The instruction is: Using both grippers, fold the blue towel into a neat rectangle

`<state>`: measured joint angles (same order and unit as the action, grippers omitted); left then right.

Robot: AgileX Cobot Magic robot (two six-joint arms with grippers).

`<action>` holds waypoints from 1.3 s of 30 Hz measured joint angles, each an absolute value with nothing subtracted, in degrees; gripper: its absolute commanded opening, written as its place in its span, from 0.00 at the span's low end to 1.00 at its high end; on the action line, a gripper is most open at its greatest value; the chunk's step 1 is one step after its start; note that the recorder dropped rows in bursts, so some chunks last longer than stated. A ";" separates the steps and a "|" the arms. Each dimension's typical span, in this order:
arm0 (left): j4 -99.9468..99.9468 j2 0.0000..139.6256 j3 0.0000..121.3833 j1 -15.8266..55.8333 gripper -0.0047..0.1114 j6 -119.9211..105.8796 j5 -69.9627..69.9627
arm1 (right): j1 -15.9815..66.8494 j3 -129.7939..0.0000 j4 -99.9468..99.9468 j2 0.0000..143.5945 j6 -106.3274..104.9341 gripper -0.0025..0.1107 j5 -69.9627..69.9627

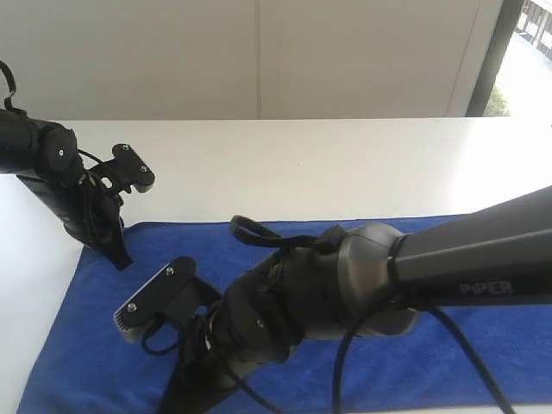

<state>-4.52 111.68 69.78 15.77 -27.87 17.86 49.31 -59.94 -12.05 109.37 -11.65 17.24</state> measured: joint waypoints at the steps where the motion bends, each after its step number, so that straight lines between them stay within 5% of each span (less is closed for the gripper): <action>1: -4.65 111.98 69.78 15.20 0.04 -27.71 17.70 | 49.64 -59.94 -12.05 109.86 -11.65 0.02 17.24; 39: -5.57 115.33 70.47 12.81 0.04 -27.33 4.93 | 50.17 -60.81 -14.05 111.49 -13.08 0.02 21.67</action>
<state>-5.57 115.33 70.47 12.81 -27.33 4.93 50.17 -60.81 -14.05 111.49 -13.08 21.67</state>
